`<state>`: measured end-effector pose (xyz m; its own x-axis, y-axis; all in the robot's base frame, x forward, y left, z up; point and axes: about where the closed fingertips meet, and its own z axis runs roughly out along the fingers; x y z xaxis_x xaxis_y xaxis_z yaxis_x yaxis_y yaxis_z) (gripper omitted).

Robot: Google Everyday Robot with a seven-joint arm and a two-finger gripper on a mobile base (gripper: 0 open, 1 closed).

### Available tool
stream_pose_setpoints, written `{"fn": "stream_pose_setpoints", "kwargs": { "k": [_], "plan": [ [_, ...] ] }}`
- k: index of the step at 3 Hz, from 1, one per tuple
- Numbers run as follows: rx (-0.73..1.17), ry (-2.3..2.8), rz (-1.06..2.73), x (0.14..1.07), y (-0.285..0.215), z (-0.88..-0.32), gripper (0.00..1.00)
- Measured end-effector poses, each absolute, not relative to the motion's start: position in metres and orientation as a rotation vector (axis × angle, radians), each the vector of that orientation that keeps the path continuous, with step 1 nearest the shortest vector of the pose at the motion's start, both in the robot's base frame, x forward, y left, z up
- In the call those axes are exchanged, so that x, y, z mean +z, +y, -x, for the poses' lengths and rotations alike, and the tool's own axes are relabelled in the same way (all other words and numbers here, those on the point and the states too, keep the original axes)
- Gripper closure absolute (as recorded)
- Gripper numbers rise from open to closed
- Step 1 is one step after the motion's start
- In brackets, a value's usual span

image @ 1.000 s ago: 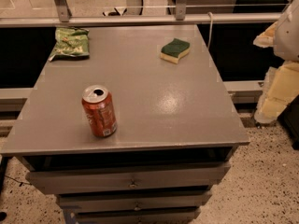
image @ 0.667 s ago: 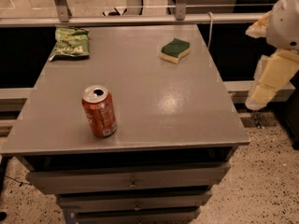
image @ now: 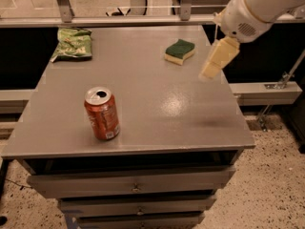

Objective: Move sponge near coke can

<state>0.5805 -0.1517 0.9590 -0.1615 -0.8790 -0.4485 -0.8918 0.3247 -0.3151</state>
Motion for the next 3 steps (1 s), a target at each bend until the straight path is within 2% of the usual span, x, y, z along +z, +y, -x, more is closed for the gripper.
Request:
{"fn": "stream_pose_setpoints", "kwargs": {
  "k": [3],
  "plan": [
    [0.15,2.027,1.194,0.884,-0.121,-0.728,0.0]
  ]
}}
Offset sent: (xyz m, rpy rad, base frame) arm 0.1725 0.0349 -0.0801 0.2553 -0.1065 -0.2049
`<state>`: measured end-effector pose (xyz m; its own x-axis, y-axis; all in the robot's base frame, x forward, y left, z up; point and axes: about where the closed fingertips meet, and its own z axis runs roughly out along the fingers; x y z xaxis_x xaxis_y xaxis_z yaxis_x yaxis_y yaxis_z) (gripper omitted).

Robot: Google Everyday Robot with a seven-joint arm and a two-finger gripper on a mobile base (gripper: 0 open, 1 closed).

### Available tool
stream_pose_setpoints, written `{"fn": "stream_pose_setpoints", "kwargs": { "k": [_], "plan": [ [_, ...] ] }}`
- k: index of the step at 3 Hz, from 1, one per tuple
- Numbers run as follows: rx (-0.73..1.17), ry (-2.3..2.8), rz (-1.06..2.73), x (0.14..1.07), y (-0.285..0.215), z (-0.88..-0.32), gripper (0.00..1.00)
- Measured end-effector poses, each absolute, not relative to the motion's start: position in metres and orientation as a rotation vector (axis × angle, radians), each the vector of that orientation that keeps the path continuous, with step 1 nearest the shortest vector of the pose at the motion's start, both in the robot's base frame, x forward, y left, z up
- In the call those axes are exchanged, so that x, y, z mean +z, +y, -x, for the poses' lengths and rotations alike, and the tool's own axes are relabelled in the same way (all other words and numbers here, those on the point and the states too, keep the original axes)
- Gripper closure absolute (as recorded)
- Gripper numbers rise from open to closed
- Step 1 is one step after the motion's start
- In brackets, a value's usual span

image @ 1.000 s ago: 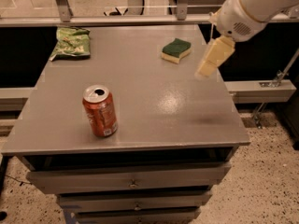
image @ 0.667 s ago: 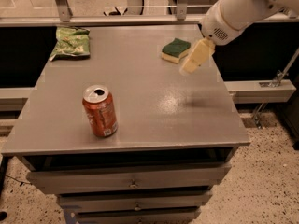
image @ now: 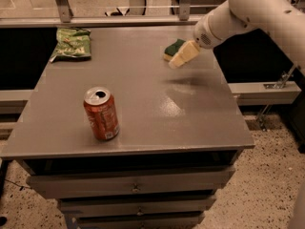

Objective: Move sponge near coke can

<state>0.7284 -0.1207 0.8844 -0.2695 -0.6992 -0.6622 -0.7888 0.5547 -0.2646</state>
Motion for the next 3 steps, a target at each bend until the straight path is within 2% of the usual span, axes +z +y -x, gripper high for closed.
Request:
{"fn": "stream_pose_setpoints", "kwargs": {
  "k": [2,3],
  "plan": [
    [0.249,2.029,1.028,0.857,-0.113,-0.781,0.0],
    [0.276,2.03,0.994,0.85,-0.111,-0.79,0.16]
  ]
}}
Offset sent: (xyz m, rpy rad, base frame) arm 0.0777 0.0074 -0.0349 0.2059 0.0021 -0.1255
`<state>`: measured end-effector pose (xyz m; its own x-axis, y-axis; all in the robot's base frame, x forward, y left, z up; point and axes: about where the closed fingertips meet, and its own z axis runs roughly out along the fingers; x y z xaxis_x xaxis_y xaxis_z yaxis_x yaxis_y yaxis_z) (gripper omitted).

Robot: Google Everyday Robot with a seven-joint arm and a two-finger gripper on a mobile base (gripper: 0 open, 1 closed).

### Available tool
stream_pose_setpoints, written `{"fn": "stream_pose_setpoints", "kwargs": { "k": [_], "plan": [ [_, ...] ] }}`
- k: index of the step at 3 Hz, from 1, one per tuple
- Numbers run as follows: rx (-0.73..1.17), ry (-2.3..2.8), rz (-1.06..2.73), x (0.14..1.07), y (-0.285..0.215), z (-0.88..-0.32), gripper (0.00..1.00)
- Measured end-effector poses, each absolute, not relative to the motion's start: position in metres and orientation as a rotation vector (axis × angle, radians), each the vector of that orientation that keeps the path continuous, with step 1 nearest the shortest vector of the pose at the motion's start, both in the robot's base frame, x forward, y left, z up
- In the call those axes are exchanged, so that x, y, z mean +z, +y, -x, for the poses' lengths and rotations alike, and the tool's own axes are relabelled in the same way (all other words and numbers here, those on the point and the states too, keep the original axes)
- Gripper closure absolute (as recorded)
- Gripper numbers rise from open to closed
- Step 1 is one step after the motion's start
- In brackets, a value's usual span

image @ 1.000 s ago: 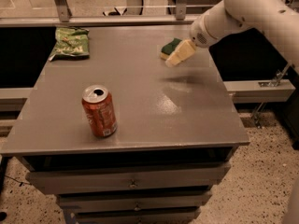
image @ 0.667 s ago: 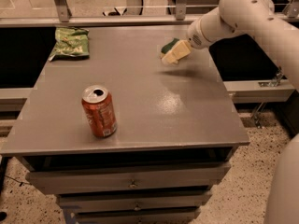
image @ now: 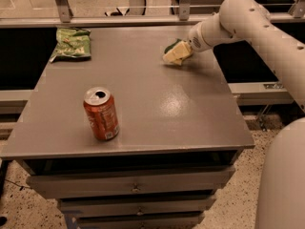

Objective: Move sponge near coke can

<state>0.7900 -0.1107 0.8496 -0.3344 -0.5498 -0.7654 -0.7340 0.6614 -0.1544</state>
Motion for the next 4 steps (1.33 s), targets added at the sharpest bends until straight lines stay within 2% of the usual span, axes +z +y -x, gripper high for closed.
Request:
{"fn": "stream_pose_setpoints", "kwargs": {
  "k": [2,3,4],
  "plan": [
    [0.332,2.0,0.984,0.86,-0.106,-0.787,0.63],
    [0.4,1.968,1.026,0.873,-0.096,-0.763,0.87],
    [0.486,1.92,1.11,0.887,-0.079,-0.725,1.0]
  ]
}}
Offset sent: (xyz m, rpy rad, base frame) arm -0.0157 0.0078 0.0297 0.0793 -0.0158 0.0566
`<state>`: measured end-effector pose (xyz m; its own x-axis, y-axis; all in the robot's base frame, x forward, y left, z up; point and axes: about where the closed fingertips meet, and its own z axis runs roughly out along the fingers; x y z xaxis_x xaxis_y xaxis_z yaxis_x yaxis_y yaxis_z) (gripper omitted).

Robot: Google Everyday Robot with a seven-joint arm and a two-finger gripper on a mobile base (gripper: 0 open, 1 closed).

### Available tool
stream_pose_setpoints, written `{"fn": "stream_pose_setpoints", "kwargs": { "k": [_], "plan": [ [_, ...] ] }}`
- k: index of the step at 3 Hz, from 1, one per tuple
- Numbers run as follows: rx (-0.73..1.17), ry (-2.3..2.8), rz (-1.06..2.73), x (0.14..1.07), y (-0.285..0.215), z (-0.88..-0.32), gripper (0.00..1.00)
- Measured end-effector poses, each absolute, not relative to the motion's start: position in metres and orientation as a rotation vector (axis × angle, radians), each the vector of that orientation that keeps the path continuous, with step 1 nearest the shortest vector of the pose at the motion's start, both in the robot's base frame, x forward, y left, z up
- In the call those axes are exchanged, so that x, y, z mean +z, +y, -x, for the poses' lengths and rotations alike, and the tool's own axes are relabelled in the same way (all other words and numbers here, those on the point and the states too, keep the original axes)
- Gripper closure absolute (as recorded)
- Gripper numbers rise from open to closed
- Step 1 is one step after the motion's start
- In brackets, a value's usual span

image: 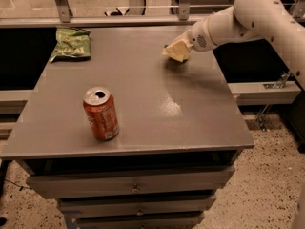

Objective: Move sponge near coke can

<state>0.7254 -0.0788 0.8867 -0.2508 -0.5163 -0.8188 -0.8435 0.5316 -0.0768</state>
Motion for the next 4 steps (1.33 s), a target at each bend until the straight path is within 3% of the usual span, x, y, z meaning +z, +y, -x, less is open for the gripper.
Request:
{"fn": "stream_pose_setpoints", "kwargs": {
  "k": [4],
  "plan": [
    [0.91,1.589,1.515,0.891,-0.031,-0.526,1.0]
  ]
}}
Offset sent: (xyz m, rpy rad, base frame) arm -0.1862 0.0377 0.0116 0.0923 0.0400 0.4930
